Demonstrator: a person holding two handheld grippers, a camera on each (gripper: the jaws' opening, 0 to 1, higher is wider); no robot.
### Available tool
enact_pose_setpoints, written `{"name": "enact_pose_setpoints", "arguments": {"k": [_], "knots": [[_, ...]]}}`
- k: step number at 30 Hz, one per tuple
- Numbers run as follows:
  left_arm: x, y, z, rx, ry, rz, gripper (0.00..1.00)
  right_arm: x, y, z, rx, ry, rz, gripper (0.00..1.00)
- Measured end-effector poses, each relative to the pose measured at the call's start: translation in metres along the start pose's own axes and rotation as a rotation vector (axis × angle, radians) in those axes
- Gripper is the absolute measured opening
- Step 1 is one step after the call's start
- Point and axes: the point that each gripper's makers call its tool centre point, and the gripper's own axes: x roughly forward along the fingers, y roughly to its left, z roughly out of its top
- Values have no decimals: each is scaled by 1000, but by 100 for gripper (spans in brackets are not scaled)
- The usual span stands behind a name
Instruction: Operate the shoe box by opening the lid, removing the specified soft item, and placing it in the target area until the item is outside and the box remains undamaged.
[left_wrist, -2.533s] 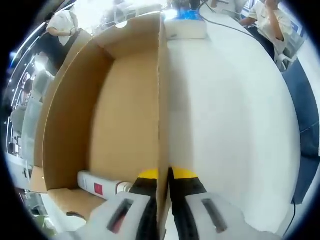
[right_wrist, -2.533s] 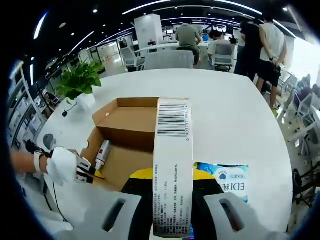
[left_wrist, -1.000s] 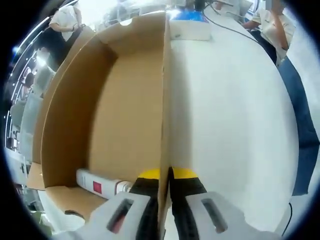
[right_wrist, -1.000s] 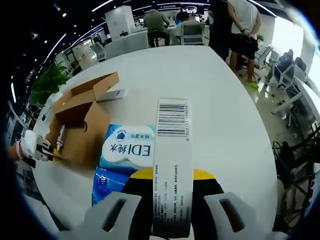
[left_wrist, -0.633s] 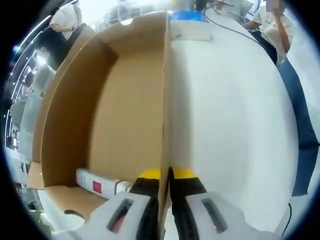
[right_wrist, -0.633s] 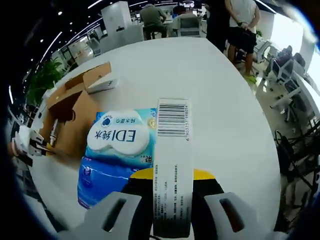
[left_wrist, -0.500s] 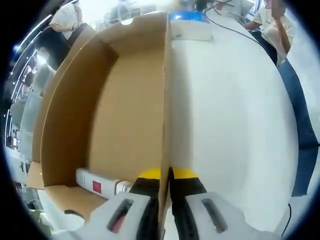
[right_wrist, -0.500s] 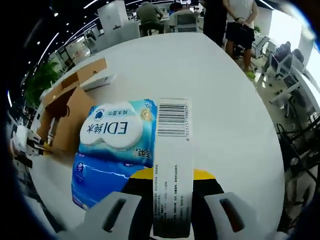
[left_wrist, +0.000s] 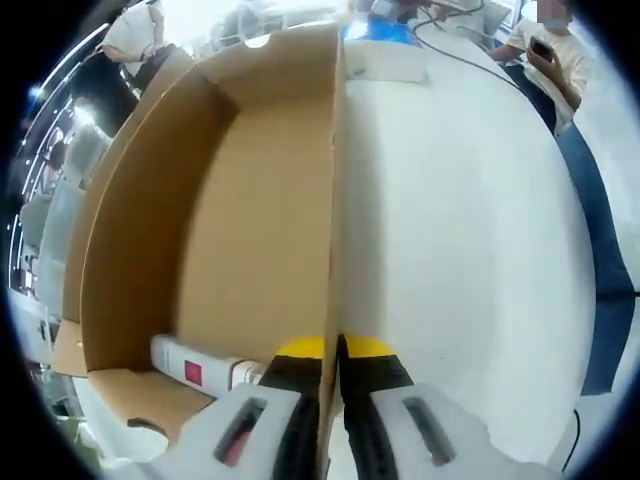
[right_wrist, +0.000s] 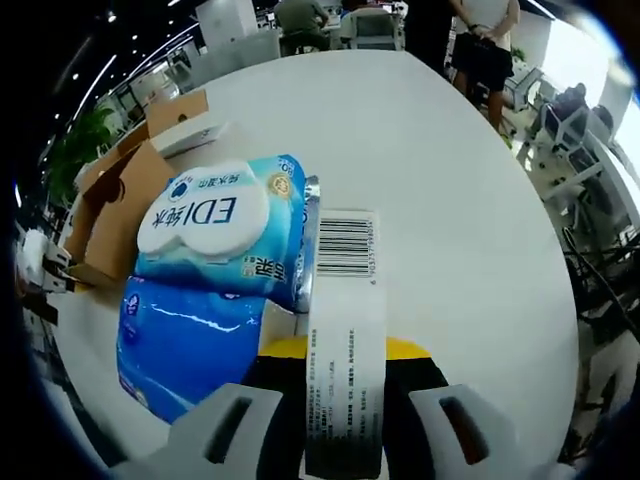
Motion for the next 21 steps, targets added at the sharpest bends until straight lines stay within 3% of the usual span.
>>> {"name": "enact_pose_setpoints", "arguments": {"k": [13, 21], "knots": [[3, 1, -2, 0, 0, -1, 2, -2, 1, -6, 4, 8, -1, 22], [5, 2, -3, 0, 0, -1, 2, -18, -2, 7, -7, -24, -8, 25]]}}
